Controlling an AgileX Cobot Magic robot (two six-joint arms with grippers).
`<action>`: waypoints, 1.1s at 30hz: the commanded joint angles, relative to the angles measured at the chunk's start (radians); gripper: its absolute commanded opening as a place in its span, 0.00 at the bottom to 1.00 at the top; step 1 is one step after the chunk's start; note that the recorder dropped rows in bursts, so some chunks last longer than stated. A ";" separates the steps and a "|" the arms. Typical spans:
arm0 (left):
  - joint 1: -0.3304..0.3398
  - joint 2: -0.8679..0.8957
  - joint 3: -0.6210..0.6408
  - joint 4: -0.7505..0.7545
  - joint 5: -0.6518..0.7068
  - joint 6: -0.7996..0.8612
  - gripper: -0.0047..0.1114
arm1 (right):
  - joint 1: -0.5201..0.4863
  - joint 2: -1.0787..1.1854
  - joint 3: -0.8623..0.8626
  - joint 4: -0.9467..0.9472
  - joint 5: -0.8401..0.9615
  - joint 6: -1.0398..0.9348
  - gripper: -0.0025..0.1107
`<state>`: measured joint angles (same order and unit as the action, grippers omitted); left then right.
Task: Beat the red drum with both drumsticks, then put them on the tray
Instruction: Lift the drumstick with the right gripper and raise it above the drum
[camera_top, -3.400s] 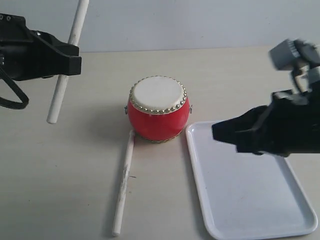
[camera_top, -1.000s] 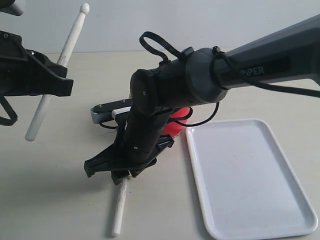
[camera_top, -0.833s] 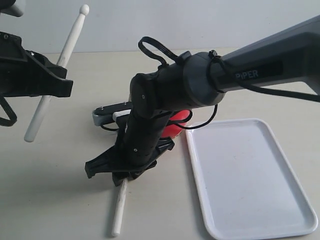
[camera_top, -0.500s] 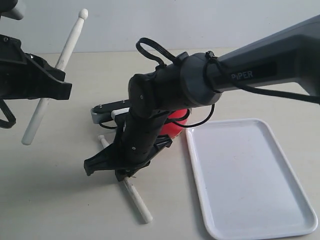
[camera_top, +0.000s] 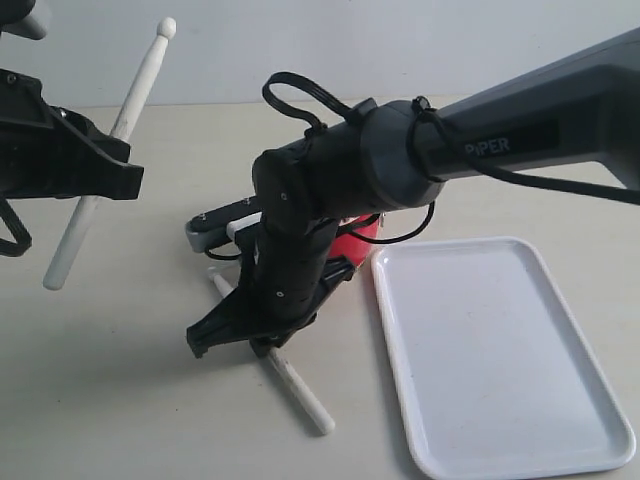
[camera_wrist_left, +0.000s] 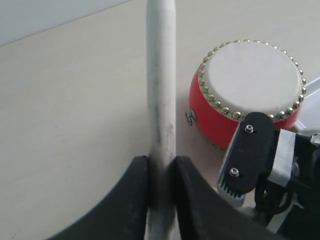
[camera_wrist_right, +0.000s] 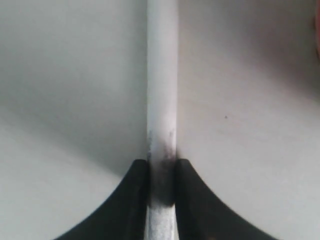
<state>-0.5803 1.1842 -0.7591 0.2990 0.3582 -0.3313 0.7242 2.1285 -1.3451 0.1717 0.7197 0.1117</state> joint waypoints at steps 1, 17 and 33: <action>0.002 -0.007 0.002 0.004 -0.019 -0.008 0.04 | -0.004 -0.043 0.020 0.040 0.097 -0.096 0.02; 0.002 -0.007 0.002 0.005 -0.020 0.075 0.04 | -0.004 -0.504 0.020 -0.668 0.354 0.103 0.02; -0.111 0.159 -0.029 0.052 0.074 0.400 0.04 | -0.004 -0.476 0.189 -0.872 0.285 0.126 0.02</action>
<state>-0.6855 1.3243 -0.7620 0.3351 0.4105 0.0703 0.7242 1.6535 -1.1938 -0.6785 1.0703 0.2137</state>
